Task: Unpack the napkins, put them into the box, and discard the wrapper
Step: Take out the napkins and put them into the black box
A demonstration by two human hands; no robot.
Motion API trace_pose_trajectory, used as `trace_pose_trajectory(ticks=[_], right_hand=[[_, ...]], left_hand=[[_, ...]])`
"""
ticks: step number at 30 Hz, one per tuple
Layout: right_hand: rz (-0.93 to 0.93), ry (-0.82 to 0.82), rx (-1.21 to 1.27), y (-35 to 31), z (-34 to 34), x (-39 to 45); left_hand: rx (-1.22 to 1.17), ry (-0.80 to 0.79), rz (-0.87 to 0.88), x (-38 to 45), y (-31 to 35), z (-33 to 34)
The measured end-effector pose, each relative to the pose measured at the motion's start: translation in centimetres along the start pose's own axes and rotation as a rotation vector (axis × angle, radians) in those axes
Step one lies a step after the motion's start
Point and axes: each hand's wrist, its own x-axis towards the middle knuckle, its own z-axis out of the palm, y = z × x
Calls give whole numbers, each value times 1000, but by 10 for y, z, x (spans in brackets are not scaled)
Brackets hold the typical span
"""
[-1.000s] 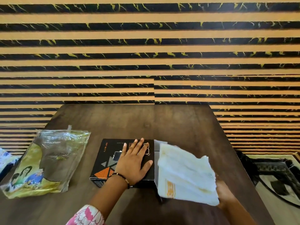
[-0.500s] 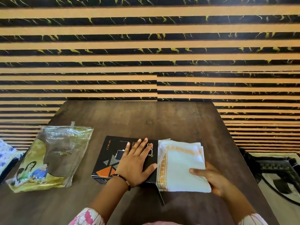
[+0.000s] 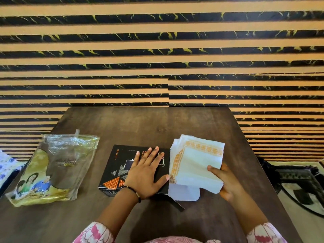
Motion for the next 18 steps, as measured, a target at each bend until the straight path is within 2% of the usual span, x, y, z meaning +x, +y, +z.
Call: trace_pose_trajectory(ticks=[3,8,18], right_hand=[[3,-5,-173,4,4,1],[67,-119,-257,8,-10,-11],[28,-108,-673,5,5,-6]], left_hand=[[-5,5,-7,2,-2,2],[3,-11,-17,6,-3,1],[-8,10,-12,4,-1,0]])
